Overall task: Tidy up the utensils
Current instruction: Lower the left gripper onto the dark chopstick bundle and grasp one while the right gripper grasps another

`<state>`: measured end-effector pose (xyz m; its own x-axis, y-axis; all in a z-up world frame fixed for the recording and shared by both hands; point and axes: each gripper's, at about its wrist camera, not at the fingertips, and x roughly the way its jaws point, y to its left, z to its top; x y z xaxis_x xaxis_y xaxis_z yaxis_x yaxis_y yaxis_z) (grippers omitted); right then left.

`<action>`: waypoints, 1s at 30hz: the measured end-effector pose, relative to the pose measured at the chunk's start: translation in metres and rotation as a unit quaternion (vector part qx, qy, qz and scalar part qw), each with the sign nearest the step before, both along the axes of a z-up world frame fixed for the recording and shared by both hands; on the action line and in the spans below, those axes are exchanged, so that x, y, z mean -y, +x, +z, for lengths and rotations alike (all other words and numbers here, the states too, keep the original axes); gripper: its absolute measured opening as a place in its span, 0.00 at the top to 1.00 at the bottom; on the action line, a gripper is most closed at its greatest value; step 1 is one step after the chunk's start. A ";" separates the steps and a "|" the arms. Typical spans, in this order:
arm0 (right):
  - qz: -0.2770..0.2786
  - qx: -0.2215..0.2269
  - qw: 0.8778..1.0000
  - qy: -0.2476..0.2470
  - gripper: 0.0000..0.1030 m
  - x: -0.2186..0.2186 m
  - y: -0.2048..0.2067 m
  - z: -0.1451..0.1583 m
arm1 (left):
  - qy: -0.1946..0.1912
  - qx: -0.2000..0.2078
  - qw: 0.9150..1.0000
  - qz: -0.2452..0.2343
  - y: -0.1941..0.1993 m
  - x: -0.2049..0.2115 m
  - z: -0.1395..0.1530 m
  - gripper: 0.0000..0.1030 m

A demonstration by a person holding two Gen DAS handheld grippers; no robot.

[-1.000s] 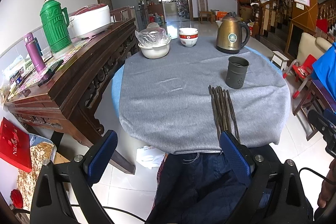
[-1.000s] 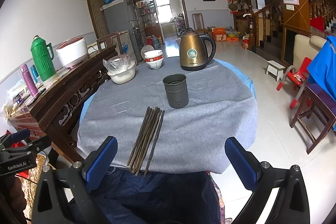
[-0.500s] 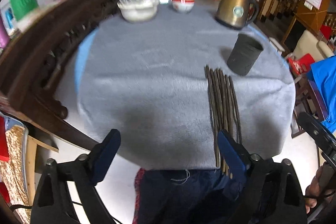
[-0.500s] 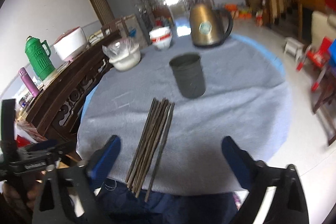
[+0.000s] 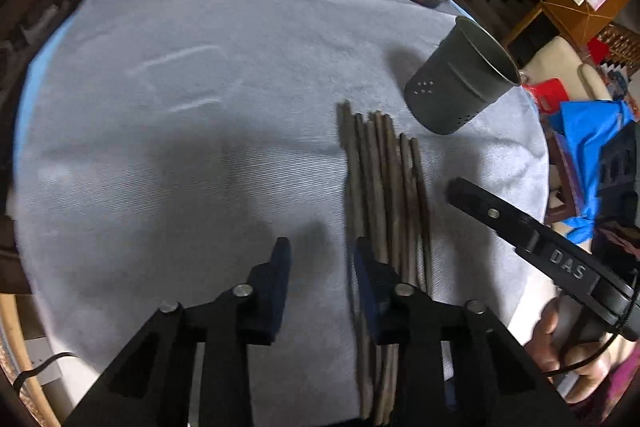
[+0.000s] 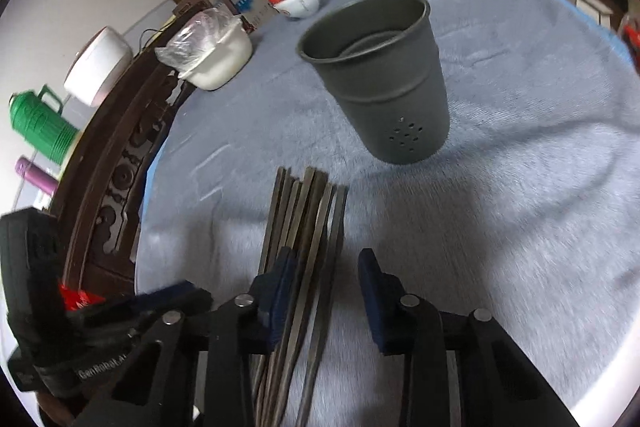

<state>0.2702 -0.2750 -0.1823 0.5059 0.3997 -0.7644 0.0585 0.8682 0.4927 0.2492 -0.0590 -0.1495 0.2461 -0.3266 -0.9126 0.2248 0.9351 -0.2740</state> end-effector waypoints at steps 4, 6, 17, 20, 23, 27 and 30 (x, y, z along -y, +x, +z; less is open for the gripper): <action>0.002 -0.020 1.000 0.007 0.80 0.000 0.014 -0.011 | -0.023 -0.030 0.999 -0.011 0.013 0.009 -0.013 0.70; 0.003 -0.029 0.999 0.013 0.81 -0.001 0.019 -0.016 | -0.025 -0.038 0.999 -0.012 0.018 0.009 -0.017 0.73; 0.002 -0.054 0.998 0.009 0.85 -0.005 0.037 -0.028 | -0.050 -0.075 0.996 -0.013 0.036 0.017 -0.038 0.85; 0.002 -0.051 0.999 -0.003 0.87 -0.007 0.037 -0.026 | -0.052 -0.075 0.996 -0.011 0.043 0.022 -0.044 0.87; -0.008 -0.048 0.999 -0.022 0.87 -0.002 0.034 -0.024 | -0.061 -0.080 0.995 -0.005 0.046 0.021 -0.048 0.88; -0.012 -0.053 0.998 -0.024 0.87 0.000 0.035 -0.024 | -0.059 -0.088 0.994 0.002 0.048 0.013 -0.046 0.88; -0.011 -0.060 0.997 -0.036 0.87 -0.005 0.040 -0.024 | -0.055 -0.092 0.994 0.007 0.054 0.011 -0.047 0.88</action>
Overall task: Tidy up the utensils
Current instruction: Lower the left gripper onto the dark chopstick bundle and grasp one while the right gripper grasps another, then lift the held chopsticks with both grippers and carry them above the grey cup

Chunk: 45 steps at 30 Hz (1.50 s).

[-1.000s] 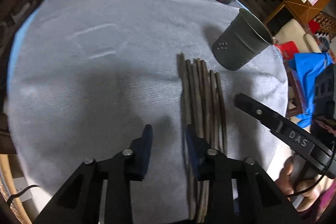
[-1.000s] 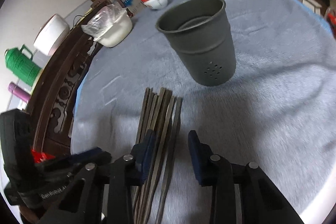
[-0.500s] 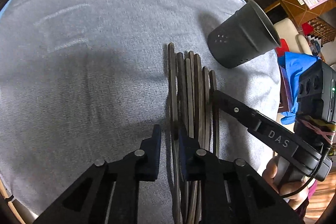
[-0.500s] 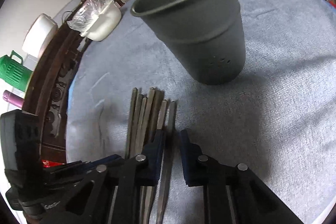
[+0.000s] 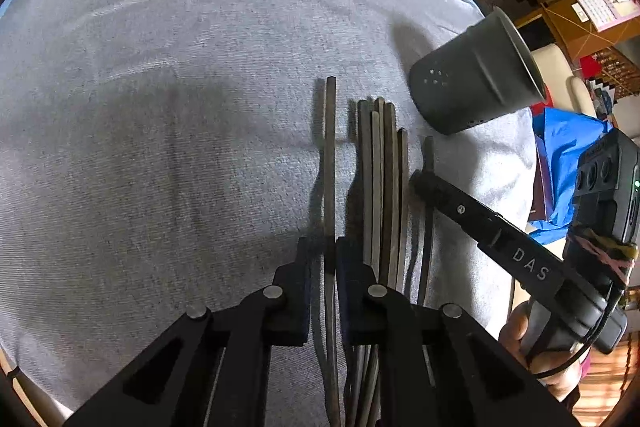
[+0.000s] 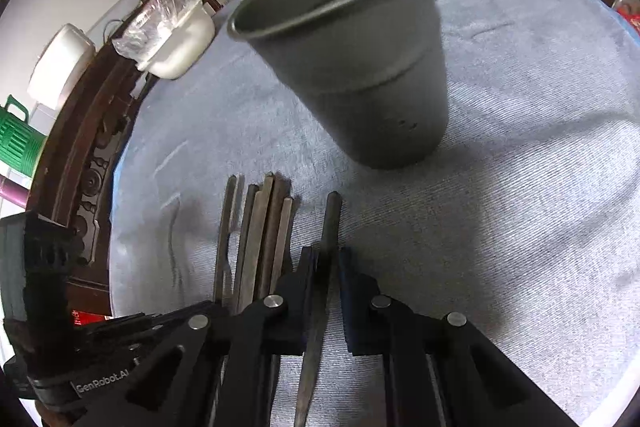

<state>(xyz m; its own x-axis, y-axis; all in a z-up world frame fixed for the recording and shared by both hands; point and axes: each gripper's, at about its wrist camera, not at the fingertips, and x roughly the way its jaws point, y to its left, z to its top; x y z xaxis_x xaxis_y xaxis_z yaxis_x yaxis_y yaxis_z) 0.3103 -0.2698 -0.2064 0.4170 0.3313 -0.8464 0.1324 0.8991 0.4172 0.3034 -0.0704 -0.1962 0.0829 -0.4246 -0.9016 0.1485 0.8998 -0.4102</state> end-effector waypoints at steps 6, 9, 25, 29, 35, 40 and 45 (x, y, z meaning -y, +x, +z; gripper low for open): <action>0.005 0.003 1.000 -0.001 0.87 -0.001 0.004 0.001 | -0.006 -0.017 1.000 0.016 0.021 -0.004 -0.002 0.88; 0.008 0.012 1.000 0.007 0.90 0.002 0.001 0.002 | -0.003 -0.012 1.000 0.016 0.026 -0.004 -0.001 0.90; 0.004 0.203 0.978 0.055 0.93 0.029 -0.042 0.102 | -0.013 0.157 0.987 0.017 0.009 -0.010 0.086 0.93; -0.014 0.274 0.960 0.046 0.93 0.035 -0.055 0.134 | -0.009 0.215 0.976 0.027 -0.002 -0.014 0.106 0.93; -0.048 0.346 0.936 0.038 0.93 0.047 -0.057 0.174 | -0.006 0.264 0.964 0.040 -0.017 -0.013 0.122 0.93; -0.067 0.375 0.924 0.023 0.93 0.050 -0.058 0.189 | -0.005 0.265 0.963 0.048 -0.025 -0.017 0.124 0.93; -0.098 0.410 0.907 -0.001 0.93 0.060 -0.060 0.211 | -0.005 0.264 0.963 0.052 -0.036 -0.020 0.131 0.93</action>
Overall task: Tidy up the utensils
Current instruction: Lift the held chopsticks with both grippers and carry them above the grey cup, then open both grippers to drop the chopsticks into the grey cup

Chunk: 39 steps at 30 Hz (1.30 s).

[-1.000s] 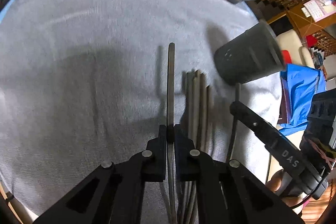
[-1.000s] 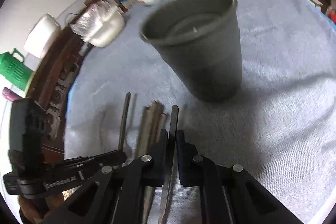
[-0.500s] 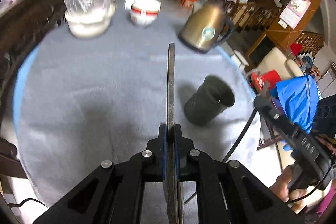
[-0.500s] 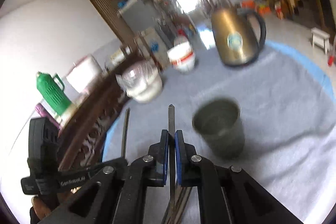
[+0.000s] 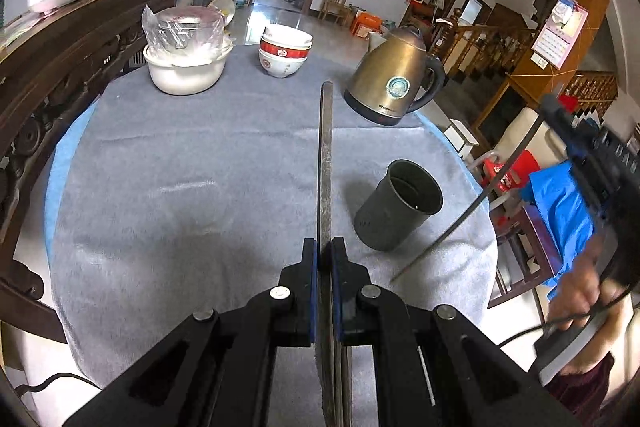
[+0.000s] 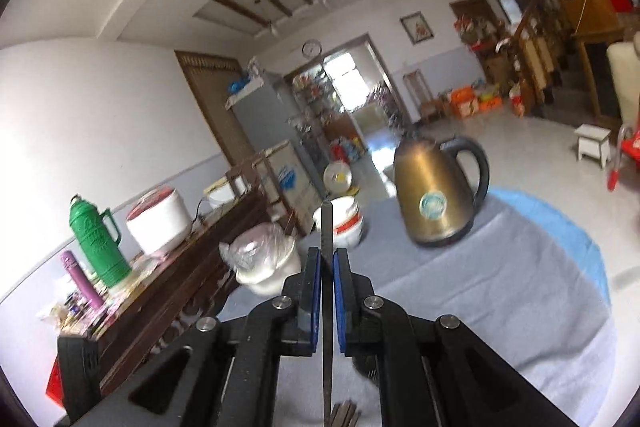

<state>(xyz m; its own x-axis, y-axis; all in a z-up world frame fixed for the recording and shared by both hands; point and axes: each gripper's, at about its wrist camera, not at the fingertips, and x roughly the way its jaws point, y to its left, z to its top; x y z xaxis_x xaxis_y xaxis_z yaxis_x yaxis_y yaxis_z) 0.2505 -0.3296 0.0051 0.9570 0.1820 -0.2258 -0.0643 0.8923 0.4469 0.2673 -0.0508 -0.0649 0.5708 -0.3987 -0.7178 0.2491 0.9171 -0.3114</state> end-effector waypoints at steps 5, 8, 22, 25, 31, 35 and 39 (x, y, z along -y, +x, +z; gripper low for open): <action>-0.033 0.032 0.999 -0.007 0.93 0.009 0.004 0.021 | -0.009 0.016 1.000 -0.010 0.008 0.008 0.018 0.93; -0.056 0.054 0.997 -0.014 0.93 0.012 0.003 0.031 | -0.027 0.057 0.998 -0.016 0.021 0.018 0.040 0.93; -0.112 0.057 0.989 -0.073 0.93 0.014 0.030 0.013 | -0.070 0.262 0.959 0.080 0.088 0.098 0.083 0.93; -0.110 0.043 0.990 -0.075 0.93 0.015 0.033 0.002 | -0.073 0.267 0.956 0.094 0.095 0.112 0.061 0.93; -0.107 0.023 0.992 -0.065 0.93 0.025 0.026 -0.015 | -0.053 0.239 0.963 0.108 0.108 0.116 0.020 0.93; -0.101 0.015 0.993 -0.055 0.93 0.028 0.023 -0.021 | -0.036 0.233 0.966 0.105 0.106 0.115 0.005 0.93; -0.088 0.007 0.995 -0.046 0.93 0.027 0.021 -0.024 | -0.025 0.218 0.973 0.076 0.100 0.118 0.001 0.93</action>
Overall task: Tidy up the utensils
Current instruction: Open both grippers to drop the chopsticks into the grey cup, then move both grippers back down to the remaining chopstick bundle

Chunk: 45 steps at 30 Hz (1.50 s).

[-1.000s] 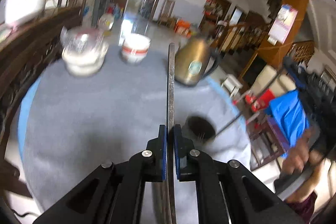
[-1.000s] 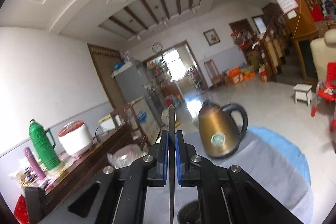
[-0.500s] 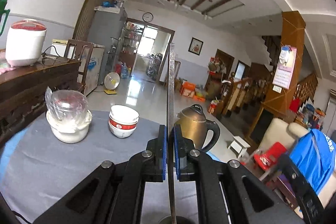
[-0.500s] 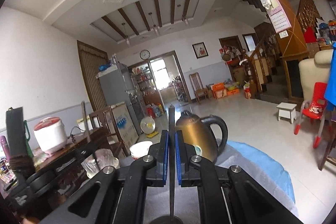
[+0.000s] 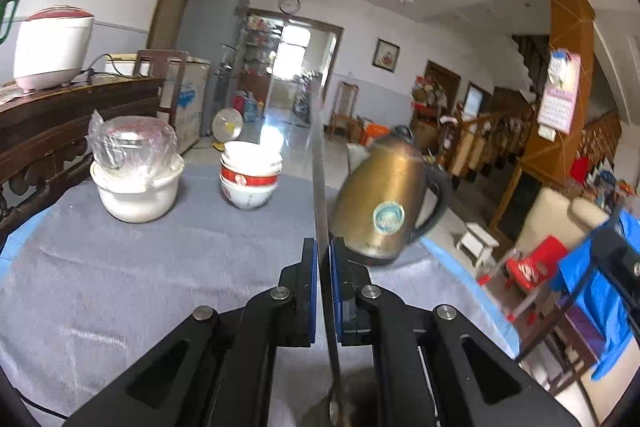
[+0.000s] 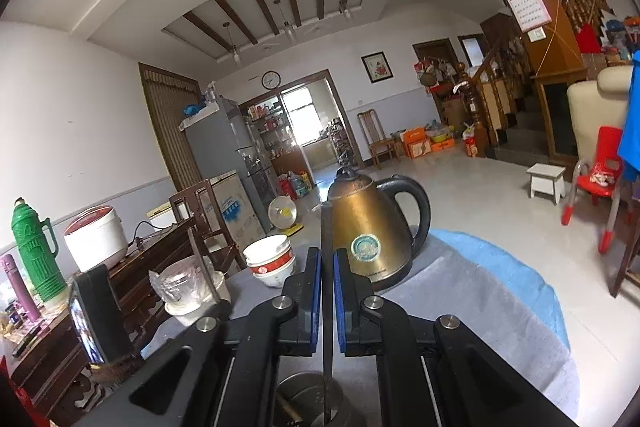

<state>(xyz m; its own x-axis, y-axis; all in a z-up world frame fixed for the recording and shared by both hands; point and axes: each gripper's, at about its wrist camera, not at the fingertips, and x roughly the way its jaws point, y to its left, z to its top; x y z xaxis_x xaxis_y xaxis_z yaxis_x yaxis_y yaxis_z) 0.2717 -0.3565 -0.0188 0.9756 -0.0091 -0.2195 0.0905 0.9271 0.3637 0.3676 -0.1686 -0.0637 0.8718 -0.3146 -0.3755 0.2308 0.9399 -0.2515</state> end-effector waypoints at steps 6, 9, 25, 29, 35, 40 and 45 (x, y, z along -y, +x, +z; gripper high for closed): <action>0.023 -0.012 1.000 0.010 0.91 -0.004 -0.008 -0.003 | 0.008 -0.021 0.999 -0.050 -0.017 -0.003 -0.004 0.93; 0.047 -0.021 0.998 0.032 0.90 -0.001 -0.012 -0.006 | 0.004 -0.023 0.997 -0.069 -0.028 -0.011 0.001 0.93; 0.079 0.006 0.990 0.114 0.28 0.017 -0.096 -0.019 | 0.126 -0.140 0.982 -0.024 -0.110 -0.113 -0.006 0.41; 0.110 -0.015 0.988 0.106 0.38 0.003 -0.109 -0.027 | 0.162 -0.150 0.975 0.003 -0.129 -0.138 -0.015 0.38; 0.157 -0.093 0.979 0.093 0.45 -0.034 -0.106 -0.067 | 0.153 -0.184 0.970 0.040 -0.141 -0.165 -0.035 0.37; 0.175 -0.147 0.970 0.087 0.44 -0.058 -0.095 -0.089 | 0.166 -0.175 0.969 0.044 -0.150 -0.156 -0.035 0.36; 0.175 -0.173 0.967 0.068 0.44 -0.072 -0.088 -0.095 | 0.173 -0.163 0.970 0.050 -0.154 -0.154 -0.031 0.31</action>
